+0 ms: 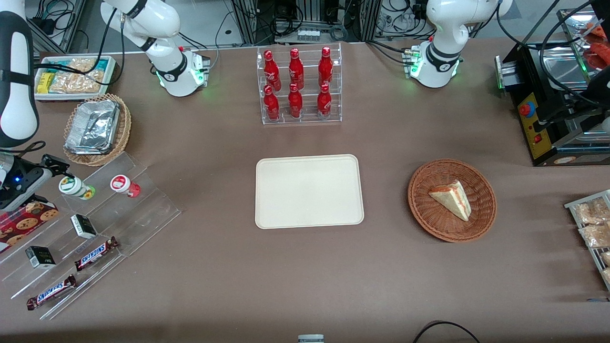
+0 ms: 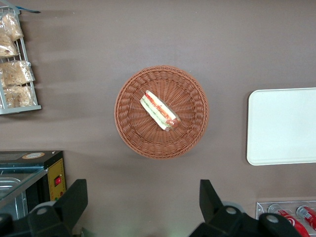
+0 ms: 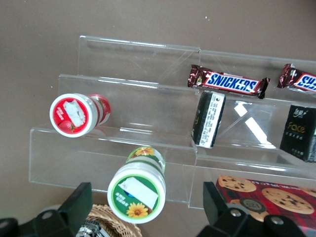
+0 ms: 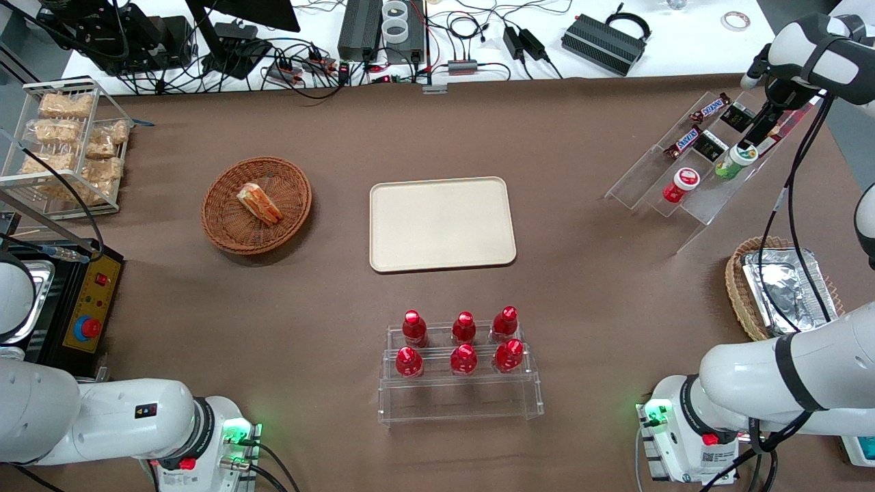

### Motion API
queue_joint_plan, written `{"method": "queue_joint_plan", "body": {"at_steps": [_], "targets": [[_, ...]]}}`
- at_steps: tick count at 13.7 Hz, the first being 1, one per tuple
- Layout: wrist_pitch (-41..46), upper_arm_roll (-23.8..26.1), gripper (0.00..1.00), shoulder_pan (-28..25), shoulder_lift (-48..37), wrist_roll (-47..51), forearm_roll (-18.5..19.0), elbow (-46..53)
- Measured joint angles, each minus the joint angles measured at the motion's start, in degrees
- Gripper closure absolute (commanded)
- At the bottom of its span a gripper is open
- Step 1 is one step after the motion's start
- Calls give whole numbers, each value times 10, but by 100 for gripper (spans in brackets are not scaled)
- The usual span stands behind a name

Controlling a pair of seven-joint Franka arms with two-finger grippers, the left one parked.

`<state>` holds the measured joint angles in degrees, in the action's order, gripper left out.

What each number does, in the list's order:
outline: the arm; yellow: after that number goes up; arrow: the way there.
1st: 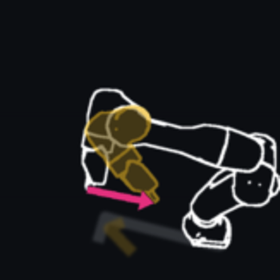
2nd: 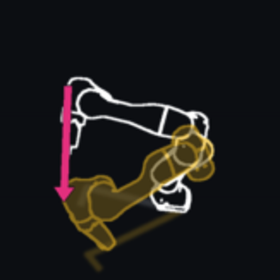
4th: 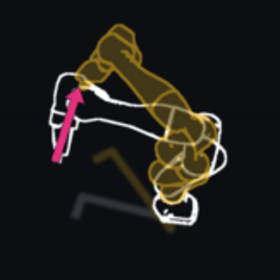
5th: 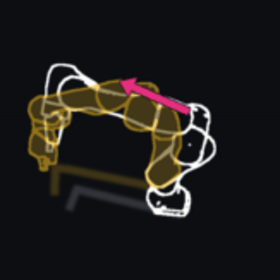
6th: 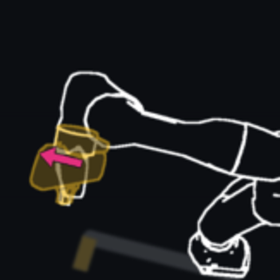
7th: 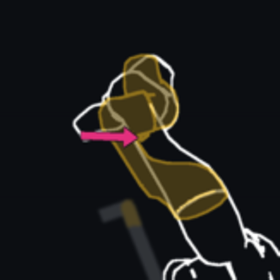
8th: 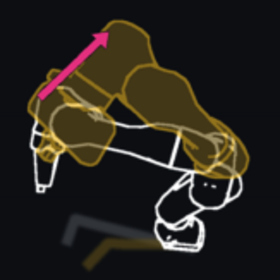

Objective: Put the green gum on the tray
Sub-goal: 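Close the right gripper on the green gum bottle and lift it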

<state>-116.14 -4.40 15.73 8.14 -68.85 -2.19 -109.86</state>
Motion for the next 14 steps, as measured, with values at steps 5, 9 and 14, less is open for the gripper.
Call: {"method": "queue_joint_plan", "body": {"at_steps": [5, 9, 14], "targets": [[-33, 0, 0, 4, 3, 0, 0, -31], [-56, 0, 82, 4, 3, 0, 0, -55], [-58, 1, 100, 4, 0, 0, 0, -57]]}}
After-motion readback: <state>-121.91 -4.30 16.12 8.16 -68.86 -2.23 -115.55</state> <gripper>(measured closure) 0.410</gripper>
